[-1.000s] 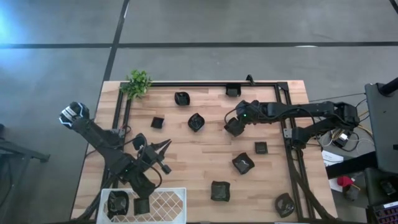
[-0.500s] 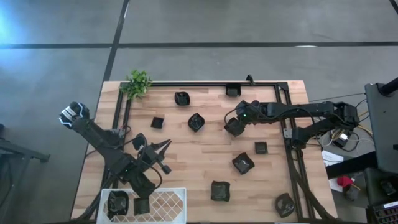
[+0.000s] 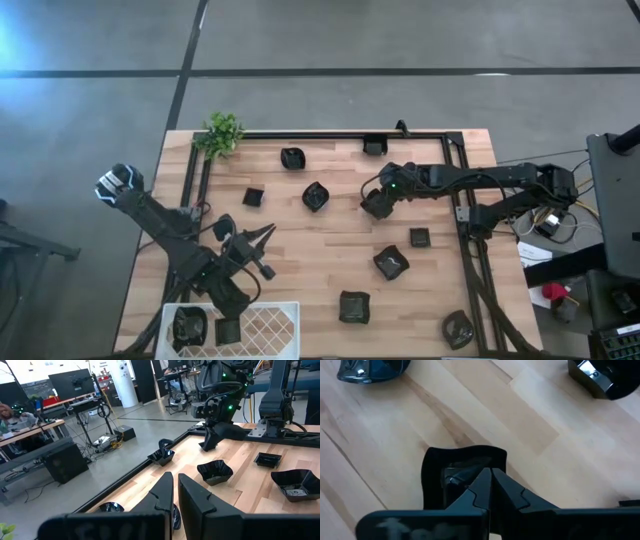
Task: Pick & Place Mini shaped plates
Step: Put the black distorted square plate on the shelf
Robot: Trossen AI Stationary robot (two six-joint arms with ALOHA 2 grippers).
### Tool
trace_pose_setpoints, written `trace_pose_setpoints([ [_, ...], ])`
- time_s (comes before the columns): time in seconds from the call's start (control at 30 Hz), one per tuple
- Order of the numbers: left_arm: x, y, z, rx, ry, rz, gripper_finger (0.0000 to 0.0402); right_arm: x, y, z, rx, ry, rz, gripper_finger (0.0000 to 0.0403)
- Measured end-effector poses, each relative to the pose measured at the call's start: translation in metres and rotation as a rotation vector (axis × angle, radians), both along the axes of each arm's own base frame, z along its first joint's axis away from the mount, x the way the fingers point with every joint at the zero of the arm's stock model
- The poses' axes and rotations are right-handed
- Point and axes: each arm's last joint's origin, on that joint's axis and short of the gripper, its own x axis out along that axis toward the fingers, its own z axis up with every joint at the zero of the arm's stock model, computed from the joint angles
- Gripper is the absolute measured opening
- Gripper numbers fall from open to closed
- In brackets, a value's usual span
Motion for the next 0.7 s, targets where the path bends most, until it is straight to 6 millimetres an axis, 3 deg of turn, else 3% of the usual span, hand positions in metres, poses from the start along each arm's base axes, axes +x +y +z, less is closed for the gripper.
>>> trace_pose_setpoints([
  [0.7, 0.0000, 0.0000, -0.0001, -0.002, 0.001, -0.001, 0.0023, 0.0000, 0.0003, -0.0002, 0.005, 0.005, 0.020, 0.0013],
])
